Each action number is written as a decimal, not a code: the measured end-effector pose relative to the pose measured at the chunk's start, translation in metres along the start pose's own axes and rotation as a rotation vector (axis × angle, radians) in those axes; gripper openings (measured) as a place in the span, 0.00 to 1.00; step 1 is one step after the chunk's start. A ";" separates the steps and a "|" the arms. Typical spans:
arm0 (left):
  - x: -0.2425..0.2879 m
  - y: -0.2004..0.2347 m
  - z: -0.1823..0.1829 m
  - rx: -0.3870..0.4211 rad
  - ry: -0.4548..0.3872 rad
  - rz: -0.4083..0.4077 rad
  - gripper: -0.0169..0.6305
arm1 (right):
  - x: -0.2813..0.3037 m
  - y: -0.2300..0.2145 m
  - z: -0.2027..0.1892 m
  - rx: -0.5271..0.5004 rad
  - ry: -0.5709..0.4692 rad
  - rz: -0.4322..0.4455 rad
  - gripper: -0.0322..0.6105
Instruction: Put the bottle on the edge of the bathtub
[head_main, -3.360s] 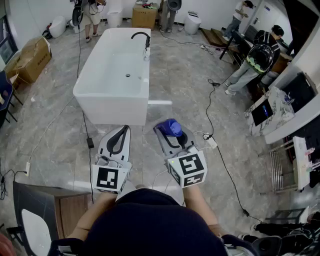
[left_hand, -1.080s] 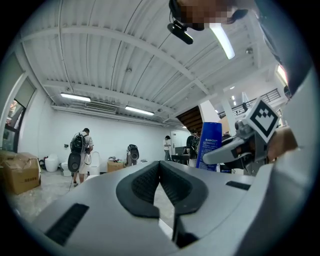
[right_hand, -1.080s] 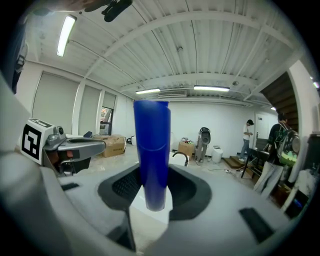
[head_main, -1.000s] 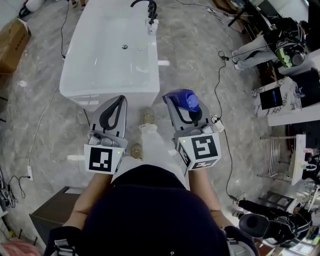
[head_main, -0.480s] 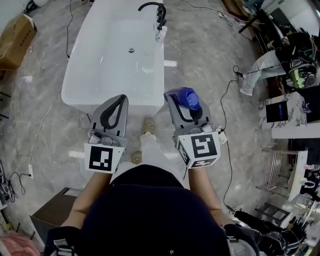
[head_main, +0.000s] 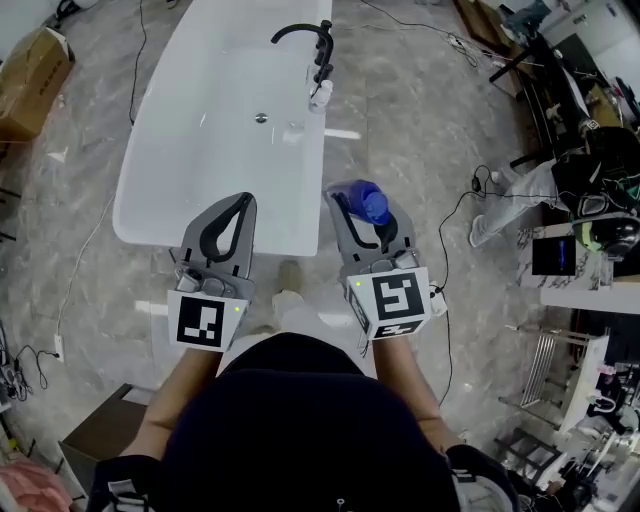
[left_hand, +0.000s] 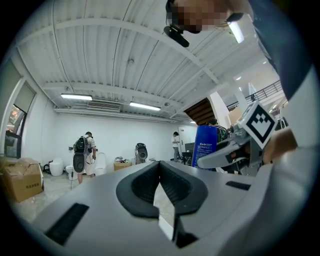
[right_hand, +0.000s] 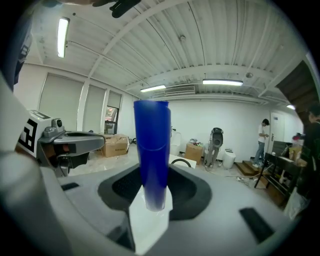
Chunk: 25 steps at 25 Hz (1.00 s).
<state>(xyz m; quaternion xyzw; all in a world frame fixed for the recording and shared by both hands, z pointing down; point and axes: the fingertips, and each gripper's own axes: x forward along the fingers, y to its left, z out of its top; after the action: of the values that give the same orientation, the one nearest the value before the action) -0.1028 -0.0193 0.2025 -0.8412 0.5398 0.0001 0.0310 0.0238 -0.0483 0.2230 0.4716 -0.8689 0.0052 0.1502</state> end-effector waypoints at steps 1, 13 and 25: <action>0.010 0.002 -0.001 0.000 0.001 0.002 0.03 | 0.008 -0.007 0.001 0.000 -0.001 0.005 0.29; 0.091 0.015 -0.010 0.003 0.018 0.034 0.03 | 0.066 -0.065 0.002 0.003 0.007 0.056 0.29; 0.131 0.032 -0.026 0.011 0.059 -0.019 0.03 | 0.103 -0.075 0.001 0.033 0.034 0.037 0.29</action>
<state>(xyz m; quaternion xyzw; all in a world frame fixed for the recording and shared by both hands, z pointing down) -0.0784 -0.1531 0.2221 -0.8457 0.5326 -0.0279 0.0198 0.0326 -0.1749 0.2392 0.4577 -0.8746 0.0302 0.1571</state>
